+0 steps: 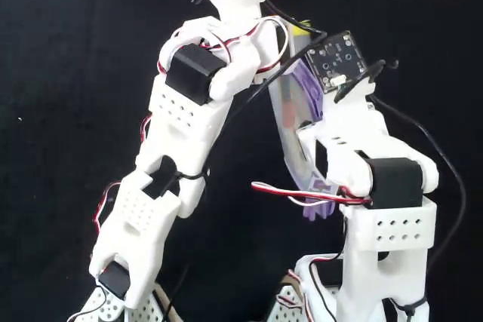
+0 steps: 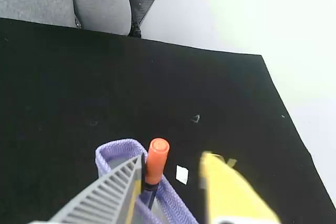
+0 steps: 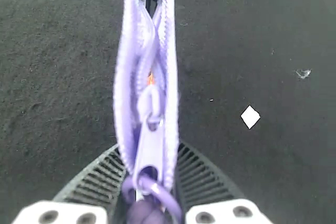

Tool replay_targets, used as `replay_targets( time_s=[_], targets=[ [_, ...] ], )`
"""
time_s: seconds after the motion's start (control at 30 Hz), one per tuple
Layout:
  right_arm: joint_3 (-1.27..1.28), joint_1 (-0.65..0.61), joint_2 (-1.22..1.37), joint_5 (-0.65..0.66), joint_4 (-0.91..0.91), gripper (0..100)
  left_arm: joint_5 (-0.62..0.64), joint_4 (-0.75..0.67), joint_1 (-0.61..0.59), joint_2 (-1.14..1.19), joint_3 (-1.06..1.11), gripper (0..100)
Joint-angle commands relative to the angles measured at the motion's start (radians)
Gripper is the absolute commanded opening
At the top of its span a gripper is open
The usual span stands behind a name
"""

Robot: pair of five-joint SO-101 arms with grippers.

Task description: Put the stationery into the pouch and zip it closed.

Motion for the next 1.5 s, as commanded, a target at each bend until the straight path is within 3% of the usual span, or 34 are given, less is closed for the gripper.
replay_targets(
  time_s=[0.0,0.2,0.37,0.57,0.73,1.07,1.27,1.47],
  targets=[
    [-0.007,-0.006,-0.024,0.009,-0.017,1.1,-0.014,-0.034,0.016,-0.071,-0.036,23],
    [-0.007,-0.006,-0.024,0.009,-0.015,1.1,-0.008,-0.164,-0.094,-0.115,-0.036,24],
    [-0.004,-0.006,-0.025,0.009,-0.015,1.1,-0.005,-0.265,-0.335,-0.204,-0.035,23],
    [-0.002,-0.006,-0.025,0.009,-0.014,1.1,0.124,-0.204,-0.607,-0.161,0.031,23],
    [-0.002,-0.006,-0.025,0.009,-0.014,1.1,0.183,-0.252,-0.582,0.049,0.165,23],
    [-0.007,-0.006,-0.025,0.009,0.000,1.1,0.178,-0.269,-0.424,0.385,0.137,23],
    [-0.005,-0.008,-0.025,0.009,-0.006,1.1,0.034,-0.163,-0.418,0.453,0.030,23],
    [-0.008,-0.012,-0.021,-0.094,-0.028,1.1,0.029,0.020,-0.475,0.431,-0.036,23]
  ],
)
